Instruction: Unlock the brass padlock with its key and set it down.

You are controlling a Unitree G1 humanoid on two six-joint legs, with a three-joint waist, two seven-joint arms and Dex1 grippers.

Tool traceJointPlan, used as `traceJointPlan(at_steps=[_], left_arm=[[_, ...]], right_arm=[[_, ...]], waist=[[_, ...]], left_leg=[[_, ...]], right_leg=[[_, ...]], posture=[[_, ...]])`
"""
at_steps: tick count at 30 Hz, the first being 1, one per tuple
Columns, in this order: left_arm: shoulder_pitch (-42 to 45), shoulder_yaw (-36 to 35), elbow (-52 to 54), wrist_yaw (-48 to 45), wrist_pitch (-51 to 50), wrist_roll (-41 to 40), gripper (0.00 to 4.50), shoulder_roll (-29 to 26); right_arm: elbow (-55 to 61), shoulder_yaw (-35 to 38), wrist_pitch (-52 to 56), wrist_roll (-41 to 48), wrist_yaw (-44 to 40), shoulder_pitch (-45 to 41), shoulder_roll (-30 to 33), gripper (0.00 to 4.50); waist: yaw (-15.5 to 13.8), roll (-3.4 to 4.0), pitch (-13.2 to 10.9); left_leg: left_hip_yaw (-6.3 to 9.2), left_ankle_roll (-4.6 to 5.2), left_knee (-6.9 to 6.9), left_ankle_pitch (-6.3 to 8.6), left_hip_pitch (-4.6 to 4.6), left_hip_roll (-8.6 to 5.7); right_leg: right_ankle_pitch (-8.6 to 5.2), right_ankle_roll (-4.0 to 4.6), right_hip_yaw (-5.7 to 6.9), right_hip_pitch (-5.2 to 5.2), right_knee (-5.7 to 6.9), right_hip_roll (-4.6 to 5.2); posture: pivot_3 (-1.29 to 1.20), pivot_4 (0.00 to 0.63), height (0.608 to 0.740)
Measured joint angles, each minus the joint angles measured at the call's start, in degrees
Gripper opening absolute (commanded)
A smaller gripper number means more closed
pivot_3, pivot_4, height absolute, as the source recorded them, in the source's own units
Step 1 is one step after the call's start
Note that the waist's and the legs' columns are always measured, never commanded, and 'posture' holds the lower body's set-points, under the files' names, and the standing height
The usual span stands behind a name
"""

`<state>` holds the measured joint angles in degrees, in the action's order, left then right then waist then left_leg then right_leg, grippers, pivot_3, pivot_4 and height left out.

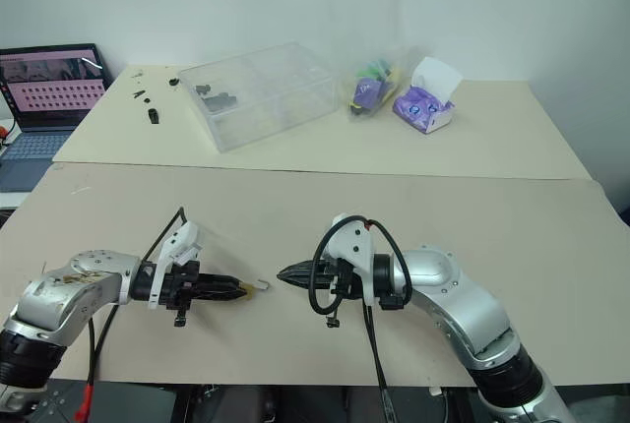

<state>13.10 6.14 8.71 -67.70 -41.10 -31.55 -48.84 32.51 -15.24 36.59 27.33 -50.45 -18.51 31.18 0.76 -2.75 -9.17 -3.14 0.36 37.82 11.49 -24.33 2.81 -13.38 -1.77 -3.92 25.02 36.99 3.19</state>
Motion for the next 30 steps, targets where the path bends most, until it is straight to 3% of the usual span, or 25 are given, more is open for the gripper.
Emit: traceJointPlan(at_steps=[8, 21, 30], left_arm=[[-0.9, 0.0, -1.8, -0.5, 6.2, 3.0, 3.89, 0.3], [-1.3, -3.0, -4.5, -0.4, 18.1, 6.5, 3.89, 2.1], [-5.0, -10.6, 1.2, 5.9, 12.6, 0.3, 3.89, 5.3]], right_arm=[[0.0, 0.0, 0.2, 0.0, 0.5, 0.0, 0.0, 0.0], [-0.8, -0.2, -0.2, -0.9, 0.6, 0.1, -0.1, 0.0], [-0.5, 3.6, 0.2, 0.2, 1.6, 4.2, 0.8, 0.0]], waist=[[0.0, 0.0, 0.0], [0.1, 0.0, 0.0], [0.1, 0.0, 0.0]], left_leg=[[-0.01, 0.0, 0.0, 0.0, 0.01, 0.01], [-0.03, 0.0, 0.0, 0.0, 0.01, 0.01], [-0.01, 0.0, 0.0, 0.0, 0.03, 0.02]], right_leg=[[0.0, 0.0, 0.0, 0.0, 0.0, 0.0], [0.12, -0.13, 0.0, 0.0, 0.0, 0.01], [0.19, -0.31, 0.01, -0.02, 0.01, 0.02]], posture=[[0.0, 0.15, 0.74], [0.0, 0.15, 0.74], [0.0, 0.15, 0.74]])
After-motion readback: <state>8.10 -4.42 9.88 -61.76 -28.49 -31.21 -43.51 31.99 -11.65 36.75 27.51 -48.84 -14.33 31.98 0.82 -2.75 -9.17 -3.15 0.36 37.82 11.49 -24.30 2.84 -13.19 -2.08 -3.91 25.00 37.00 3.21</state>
